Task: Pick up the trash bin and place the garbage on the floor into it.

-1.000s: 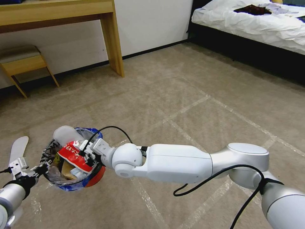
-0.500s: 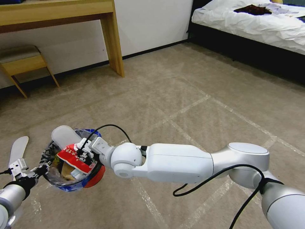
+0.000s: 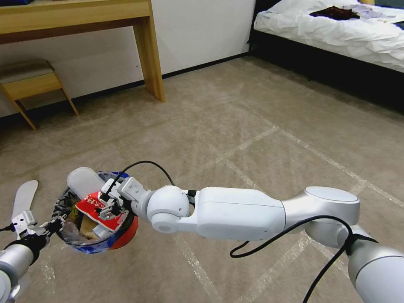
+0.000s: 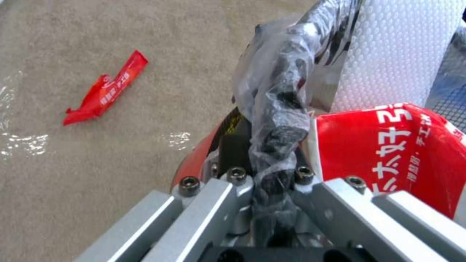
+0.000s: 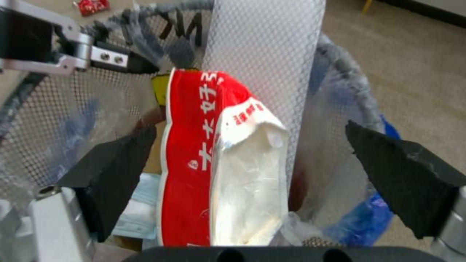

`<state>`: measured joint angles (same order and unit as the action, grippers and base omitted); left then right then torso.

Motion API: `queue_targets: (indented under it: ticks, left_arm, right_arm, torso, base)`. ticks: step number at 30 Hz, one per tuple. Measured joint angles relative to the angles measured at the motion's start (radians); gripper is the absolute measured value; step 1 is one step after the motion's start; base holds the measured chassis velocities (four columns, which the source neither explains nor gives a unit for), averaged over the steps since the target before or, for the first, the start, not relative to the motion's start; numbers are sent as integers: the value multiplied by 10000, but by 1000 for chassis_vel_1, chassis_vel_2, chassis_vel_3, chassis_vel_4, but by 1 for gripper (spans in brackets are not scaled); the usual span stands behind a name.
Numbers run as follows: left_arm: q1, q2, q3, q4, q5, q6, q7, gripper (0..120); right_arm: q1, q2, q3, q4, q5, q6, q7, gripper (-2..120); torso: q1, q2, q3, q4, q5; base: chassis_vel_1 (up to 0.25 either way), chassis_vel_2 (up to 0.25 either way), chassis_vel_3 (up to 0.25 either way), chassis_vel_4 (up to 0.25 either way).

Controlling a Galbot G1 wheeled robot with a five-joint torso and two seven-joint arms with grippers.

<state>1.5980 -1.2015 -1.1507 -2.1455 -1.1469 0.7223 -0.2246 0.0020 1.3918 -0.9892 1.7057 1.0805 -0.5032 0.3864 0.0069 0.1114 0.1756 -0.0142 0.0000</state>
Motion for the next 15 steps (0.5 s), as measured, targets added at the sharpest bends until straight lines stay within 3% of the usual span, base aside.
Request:
queue_targets:
  ticks: [15]
  left_arm:
    - [-32,56,-41,118,10,0,-5,0]
  right_arm:
    - [3,-331,1016,1047,451,7,139,100]
  torso:
    - [0,1,0,0,0]
  base:
    - [0,0,0,0]
